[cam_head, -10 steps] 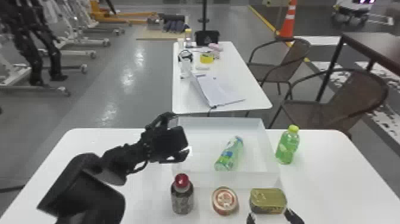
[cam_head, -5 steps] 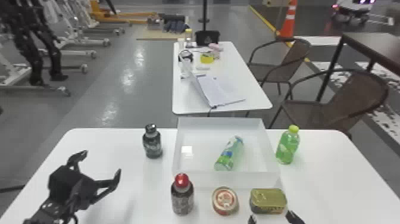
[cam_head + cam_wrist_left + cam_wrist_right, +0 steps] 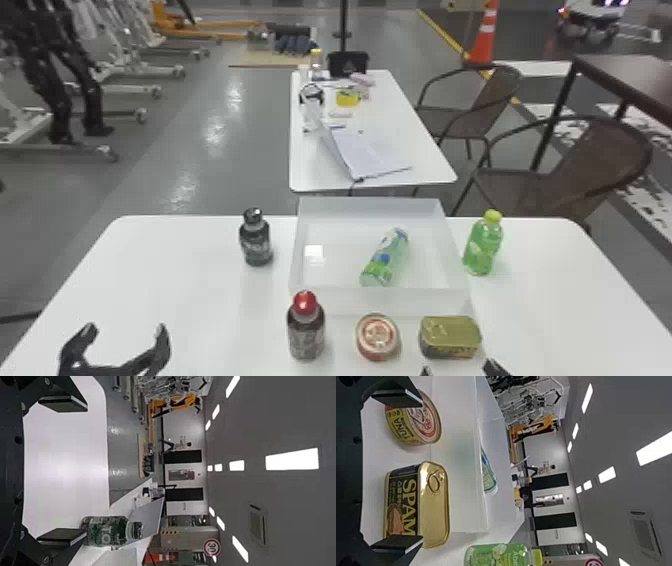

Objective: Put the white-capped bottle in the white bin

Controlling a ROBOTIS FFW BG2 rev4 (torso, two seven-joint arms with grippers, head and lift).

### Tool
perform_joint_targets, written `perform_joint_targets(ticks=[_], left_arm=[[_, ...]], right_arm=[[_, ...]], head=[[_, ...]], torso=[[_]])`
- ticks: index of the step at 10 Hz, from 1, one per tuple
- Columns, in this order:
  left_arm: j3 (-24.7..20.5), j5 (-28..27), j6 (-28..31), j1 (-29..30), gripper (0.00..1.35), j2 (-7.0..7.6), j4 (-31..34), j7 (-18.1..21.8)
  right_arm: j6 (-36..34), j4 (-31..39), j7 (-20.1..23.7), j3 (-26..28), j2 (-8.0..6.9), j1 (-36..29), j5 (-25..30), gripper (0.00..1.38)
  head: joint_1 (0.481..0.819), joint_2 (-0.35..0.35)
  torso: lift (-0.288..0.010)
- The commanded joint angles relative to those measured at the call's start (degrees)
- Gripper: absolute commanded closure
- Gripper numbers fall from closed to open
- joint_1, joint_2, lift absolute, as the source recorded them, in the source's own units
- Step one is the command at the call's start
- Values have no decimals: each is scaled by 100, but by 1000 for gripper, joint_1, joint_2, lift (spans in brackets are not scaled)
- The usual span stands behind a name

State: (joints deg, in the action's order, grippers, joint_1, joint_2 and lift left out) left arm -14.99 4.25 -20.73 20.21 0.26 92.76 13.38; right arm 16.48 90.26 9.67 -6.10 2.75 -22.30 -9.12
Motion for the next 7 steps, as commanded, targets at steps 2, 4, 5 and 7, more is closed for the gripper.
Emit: perform_joint_targets(ticks=[2,4,5,7], left_arm=[[154,550,-265,378,188,-41,-126,-222],[304,700,-300,484,188,-41,-153,-503],[356,726,-291,493,188,-41,-162,-512],[392,770,-265,493,188,-41,-170,-512]], right_arm=[[4,27,-27,4,6,-29,6,96],[4,53,-71,4,15,-64,6,96],[4,62,-71,4,15,-64,6,96],[4,71,-79,4,15,-82,-2,96]], head=[[549,0],[549,0],[549,0],[549,0]], torso=[[-100],[-100],[-100],[-100]])
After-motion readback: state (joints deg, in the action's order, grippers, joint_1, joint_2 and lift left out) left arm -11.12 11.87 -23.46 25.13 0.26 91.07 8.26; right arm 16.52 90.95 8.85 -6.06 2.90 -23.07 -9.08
